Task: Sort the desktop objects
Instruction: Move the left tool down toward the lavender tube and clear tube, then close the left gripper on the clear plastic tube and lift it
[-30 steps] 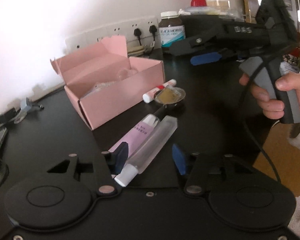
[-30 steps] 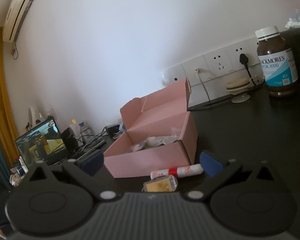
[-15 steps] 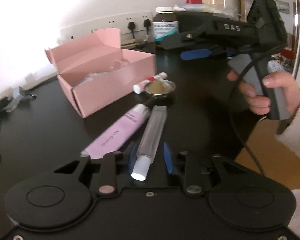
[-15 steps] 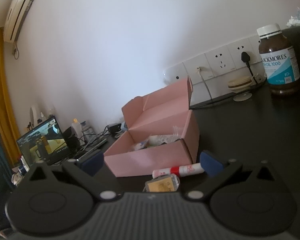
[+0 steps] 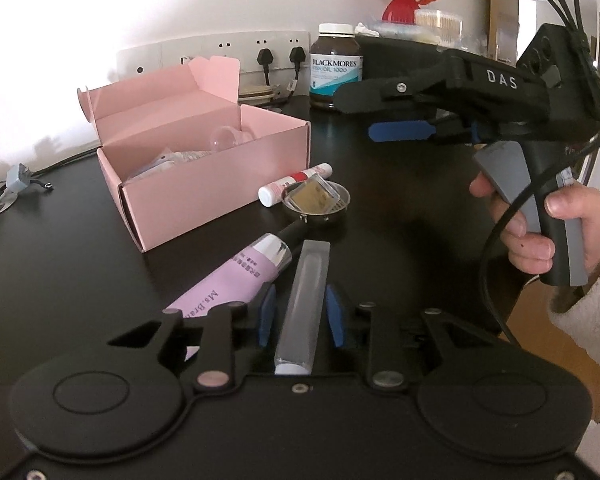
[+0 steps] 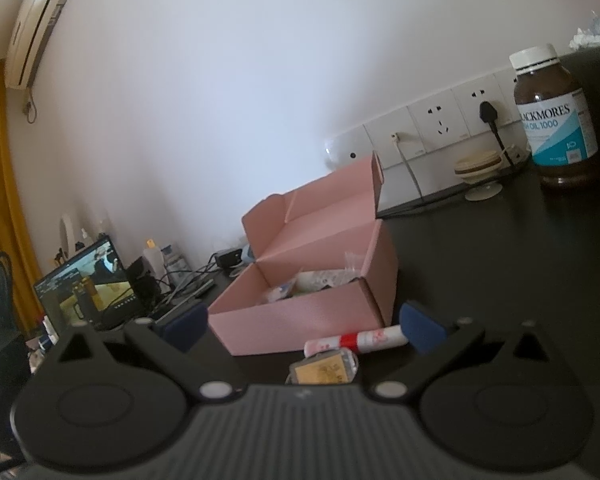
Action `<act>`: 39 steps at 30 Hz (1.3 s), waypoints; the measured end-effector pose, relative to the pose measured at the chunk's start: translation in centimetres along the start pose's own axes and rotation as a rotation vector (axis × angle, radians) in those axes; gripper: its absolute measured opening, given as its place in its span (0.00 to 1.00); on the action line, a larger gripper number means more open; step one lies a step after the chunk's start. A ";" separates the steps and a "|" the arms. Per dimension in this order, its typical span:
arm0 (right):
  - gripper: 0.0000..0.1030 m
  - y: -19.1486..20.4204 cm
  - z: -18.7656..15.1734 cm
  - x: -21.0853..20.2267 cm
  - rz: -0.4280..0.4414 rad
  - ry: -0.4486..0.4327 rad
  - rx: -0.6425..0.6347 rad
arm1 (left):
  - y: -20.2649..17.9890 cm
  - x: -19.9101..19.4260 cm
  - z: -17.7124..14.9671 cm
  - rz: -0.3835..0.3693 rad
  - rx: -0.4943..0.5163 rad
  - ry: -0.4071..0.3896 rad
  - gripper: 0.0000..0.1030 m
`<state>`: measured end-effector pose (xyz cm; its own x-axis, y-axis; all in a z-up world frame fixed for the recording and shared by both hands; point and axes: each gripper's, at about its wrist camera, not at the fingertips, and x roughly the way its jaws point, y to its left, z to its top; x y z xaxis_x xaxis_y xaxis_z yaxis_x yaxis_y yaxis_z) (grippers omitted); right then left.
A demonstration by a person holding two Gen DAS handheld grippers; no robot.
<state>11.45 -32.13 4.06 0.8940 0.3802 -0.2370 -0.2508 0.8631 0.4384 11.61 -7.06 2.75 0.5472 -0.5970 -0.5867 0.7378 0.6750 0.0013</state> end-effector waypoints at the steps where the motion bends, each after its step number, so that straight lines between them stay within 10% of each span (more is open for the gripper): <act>1: 0.99 0.0 0.0 0.0 0.001 -0.001 -0.002 | 0.1 0.0 0.0 -0.001 -0.006 -0.001 0.22; 39: 0.99 -0.1 0.0 0.0 0.002 -0.002 0.007 | 1.4 -2.6 0.8 0.065 -0.070 -0.137 0.16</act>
<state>11.52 -32.23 4.02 0.8944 0.3812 -0.2341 -0.2499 0.8598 0.4453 11.59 -4.93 4.93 0.6449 -0.6016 -0.4713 0.6726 0.7396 -0.0237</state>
